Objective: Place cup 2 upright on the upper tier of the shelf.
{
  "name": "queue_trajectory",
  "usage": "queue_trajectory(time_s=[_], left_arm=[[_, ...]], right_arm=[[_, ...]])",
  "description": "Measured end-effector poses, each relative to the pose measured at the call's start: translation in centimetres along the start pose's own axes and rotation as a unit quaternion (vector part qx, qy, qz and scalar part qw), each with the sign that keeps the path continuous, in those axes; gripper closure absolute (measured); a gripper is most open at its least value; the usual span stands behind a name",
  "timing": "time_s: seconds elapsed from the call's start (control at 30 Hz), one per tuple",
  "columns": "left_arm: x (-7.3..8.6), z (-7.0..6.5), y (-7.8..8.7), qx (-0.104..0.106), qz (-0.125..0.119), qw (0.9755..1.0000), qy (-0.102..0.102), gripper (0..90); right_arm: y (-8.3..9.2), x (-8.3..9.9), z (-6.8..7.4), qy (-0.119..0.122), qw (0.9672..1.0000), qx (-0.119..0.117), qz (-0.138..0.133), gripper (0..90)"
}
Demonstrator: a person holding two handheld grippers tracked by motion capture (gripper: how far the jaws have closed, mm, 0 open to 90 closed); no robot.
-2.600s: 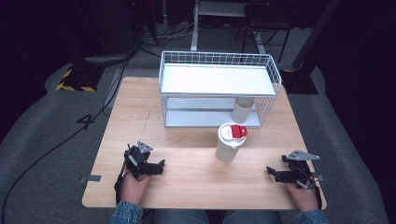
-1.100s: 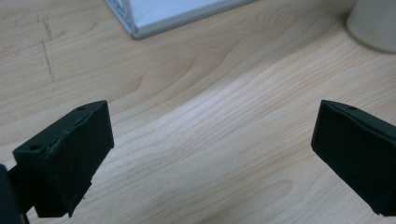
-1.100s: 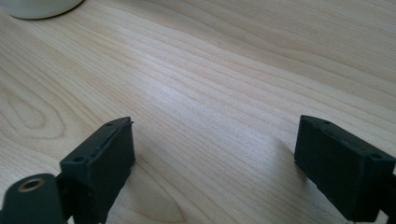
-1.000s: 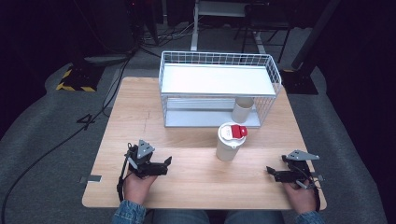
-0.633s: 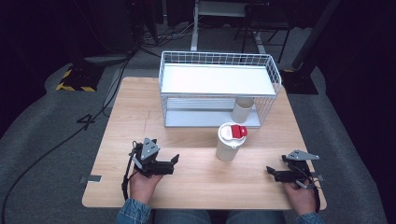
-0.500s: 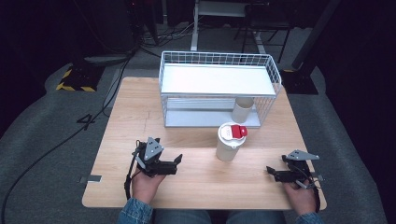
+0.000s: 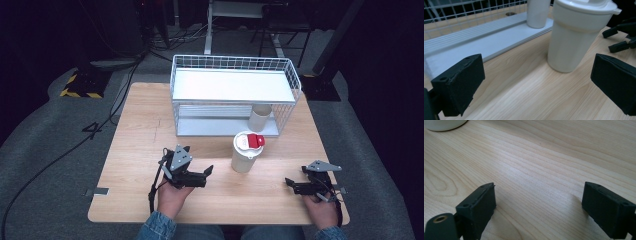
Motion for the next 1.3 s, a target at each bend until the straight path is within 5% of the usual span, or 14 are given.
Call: queue_trajectory(time_s=[0.3,0.63,1.3], left_arm=[[-1.3,-1.9,-2.2,0.026,-0.009,0.9996,0.012,0.0],[-1.5,-3.8,-5.7,0.039,-0.003,0.9992,-0.014,0.0],[-0.3,-5.0,-10.4,0.080,-0.004,0.9968,-0.003,0.0]], right_arm=[[0.0,0.0,0.0,0.000,1.0000,0.000,0.000,12.2],[0.0,0.0,0.0,0.000,1.0000,0.000,0.000,12.2],[0.0,0.0,0.0,0.000,1.0000,0.000,0.000,12.2]])
Point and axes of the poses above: each handheld gripper's, and its own axes: y roughly backward along the jaws, x roughly out of its underside, z roughly to its left, the point moved 2 cm from there along -y, roughly forward along the jaws, and after that the axes turned 6 degrees about y, right-handed, at the moved point
